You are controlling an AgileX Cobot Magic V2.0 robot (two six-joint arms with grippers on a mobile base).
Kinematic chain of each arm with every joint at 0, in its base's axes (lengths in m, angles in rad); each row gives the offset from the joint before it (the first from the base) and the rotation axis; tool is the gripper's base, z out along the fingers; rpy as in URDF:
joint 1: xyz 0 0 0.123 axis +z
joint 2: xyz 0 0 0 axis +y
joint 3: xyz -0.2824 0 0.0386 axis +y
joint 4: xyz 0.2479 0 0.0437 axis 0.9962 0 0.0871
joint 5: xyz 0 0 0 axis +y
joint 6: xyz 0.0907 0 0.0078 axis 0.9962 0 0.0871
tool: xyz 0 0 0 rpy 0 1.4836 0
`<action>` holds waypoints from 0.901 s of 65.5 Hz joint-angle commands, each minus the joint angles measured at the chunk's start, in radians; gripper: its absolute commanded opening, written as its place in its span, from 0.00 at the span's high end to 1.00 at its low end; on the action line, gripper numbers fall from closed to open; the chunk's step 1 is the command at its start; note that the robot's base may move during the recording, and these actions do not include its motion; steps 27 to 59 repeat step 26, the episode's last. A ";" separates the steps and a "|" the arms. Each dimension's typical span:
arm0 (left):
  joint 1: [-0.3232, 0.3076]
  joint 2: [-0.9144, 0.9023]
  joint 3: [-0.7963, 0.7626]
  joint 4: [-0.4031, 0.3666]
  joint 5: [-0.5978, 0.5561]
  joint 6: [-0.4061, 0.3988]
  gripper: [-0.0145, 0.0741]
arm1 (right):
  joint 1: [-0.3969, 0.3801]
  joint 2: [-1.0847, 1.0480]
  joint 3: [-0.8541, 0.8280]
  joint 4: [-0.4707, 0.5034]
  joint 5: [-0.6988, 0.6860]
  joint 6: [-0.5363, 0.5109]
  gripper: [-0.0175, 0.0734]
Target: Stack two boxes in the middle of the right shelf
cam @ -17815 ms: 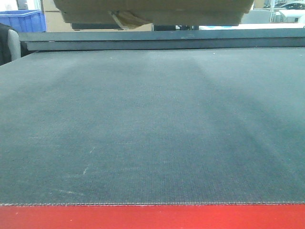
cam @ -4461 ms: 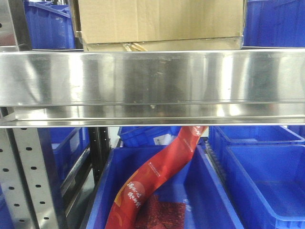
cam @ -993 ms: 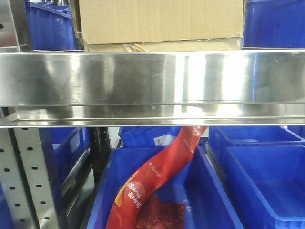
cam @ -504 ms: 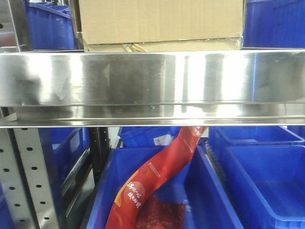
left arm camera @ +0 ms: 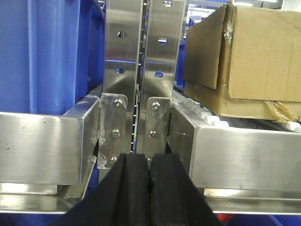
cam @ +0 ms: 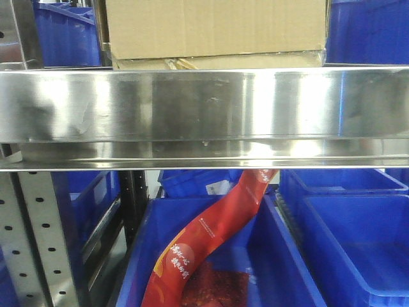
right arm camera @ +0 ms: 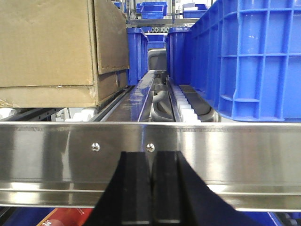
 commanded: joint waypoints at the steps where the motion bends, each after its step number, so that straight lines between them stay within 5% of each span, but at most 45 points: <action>1: -0.003 -0.005 -0.002 0.005 -0.022 0.003 0.94 | -0.005 -0.006 0.000 -0.008 -0.023 0.002 0.99; 59: -0.003 -0.005 -0.002 0.005 -0.022 0.003 0.94 | -0.005 -0.006 0.000 -0.008 -0.023 0.002 0.99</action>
